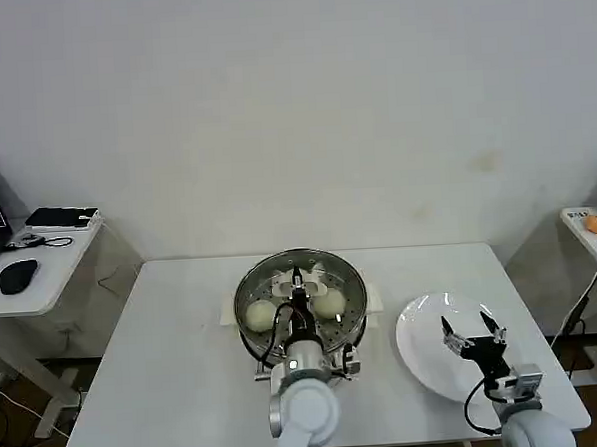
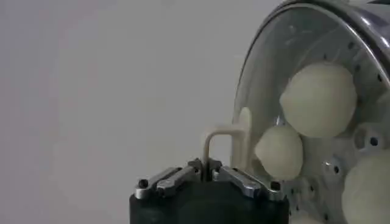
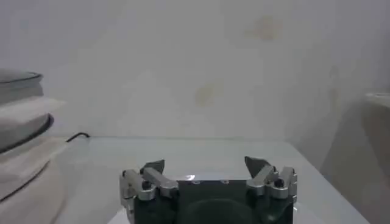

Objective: Take steamed baozi put them in steamer then cover it.

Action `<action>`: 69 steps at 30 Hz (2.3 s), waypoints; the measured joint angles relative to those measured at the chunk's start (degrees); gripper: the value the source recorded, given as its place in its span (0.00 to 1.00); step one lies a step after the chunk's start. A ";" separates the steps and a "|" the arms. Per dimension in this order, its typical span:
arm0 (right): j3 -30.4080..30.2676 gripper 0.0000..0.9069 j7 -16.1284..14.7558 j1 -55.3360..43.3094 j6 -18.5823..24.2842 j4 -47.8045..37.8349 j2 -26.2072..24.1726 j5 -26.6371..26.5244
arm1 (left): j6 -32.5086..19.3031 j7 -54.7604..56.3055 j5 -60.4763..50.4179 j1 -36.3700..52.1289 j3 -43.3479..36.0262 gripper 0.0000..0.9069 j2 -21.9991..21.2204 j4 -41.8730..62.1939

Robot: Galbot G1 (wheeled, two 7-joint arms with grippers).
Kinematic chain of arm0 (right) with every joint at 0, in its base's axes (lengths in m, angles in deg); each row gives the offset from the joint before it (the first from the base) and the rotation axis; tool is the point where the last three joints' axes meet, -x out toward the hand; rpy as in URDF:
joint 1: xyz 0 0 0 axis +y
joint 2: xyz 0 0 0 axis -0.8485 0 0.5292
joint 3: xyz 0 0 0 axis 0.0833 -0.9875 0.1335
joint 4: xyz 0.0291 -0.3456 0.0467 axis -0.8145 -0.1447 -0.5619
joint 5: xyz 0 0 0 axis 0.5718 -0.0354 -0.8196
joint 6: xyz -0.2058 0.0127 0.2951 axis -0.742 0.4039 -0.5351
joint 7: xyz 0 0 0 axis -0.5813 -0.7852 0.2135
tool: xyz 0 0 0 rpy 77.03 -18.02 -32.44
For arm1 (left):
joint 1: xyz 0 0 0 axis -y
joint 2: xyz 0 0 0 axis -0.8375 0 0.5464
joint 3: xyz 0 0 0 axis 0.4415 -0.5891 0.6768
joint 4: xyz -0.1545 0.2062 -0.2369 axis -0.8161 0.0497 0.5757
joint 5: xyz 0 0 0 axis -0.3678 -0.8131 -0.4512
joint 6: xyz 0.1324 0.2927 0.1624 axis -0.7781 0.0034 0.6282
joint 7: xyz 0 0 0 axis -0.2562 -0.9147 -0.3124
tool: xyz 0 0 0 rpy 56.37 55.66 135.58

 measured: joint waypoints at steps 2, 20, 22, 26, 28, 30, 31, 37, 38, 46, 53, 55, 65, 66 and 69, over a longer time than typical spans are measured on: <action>0.02 1.00 -0.03 0.00 0.00 0.00 0.03 0.01 | 0.03 -0.14 -0.11 0.00 -0.11 1.00 0.01 0.00; -0.09 1.00 -0.56 0.12 0.62 -0.59 0.29 1.40 | -1.58 -0.10 1.01 -2.43 -0.12 1.00 0.06 -3.70; -0.10 1.00 -0.57 0.12 0.62 -0.60 0.34 1.44 | -1.80 -0.22 1.21 -2.82 -0.10 1.00 0.09 -4.47; -0.13 1.00 -0.57 0.12 0.63 -0.72 0.34 1.56 | -2.28 -0.75 1.85 -3.55 -0.08 1.00 0.20 -6.03; -0.12 1.00 -0.58 0.14 0.66 -0.76 0.31 1.57 | -2.56 -0.93 2.28 -3.92 -0.04 1.00 0.27 -6.71; -0.13 1.00 -0.58 0.18 0.70 -0.83 0.19 1.57 | -2.71 -1.10 2.74 -4.26 0.08 1.00 0.39 -7.33; -0.13 1.00 -0.59 0.21 0.74 -0.85 0.12 1.57 | -2.74 -1.22 2.93 -4.43 0.08 1.00 0.47 -7.63; -0.03 1.00 -0.62 0.41 0.93 -0.92 -0.27 1.48 | -3.08 -1.46 3.84 -5.44 0.43 1.00 1.11 -9.76; -0.02 1.00 -0.62 0.48 0.95 -0.91 -0.27 1.48 | -3.12 -1.50 3.97 -5.61 0.49 1.00 1.23 -10.10; -0.15 1.00 -0.67 0.59 1.09 -1.06 -0.40 1.45 | -3.17 -2.25 6.30 -7.13 1.54 1.00 2.87 -14.11; -0.34 1.00 -0.93 0.60 1.07 -0.51 -0.60 0.80 | -3.68 -1.90 11.95 -8.61 3.99 1.00 5.57 -18.52; -0.33 1.00 -1.02 0.75 1.02 -0.14 -0.77 0.15 | -4.01 -1.04 15.22 -8.84 5.22 1.00 6.67 -20.07; -2.21 1.00 -0.07 1.19 0.93 2.24 -2.32 -3.75 | -12.49 6.18 46.85 -12.55 19.80 1.00 11.84 -21.95; -2.51 1.00 0.05 1.11 0.95 2.31 -2.39 -3.96 | -14.07 6.98 49.91 -13.15 21.38 1.00 12.33 -21.36; -2.93 1.00 0.16 0.89 0.86 2.60 -2.72 -4.32 | -19.16 8.88 59.02 -15.20 26.05 1.00 13.75 -19.00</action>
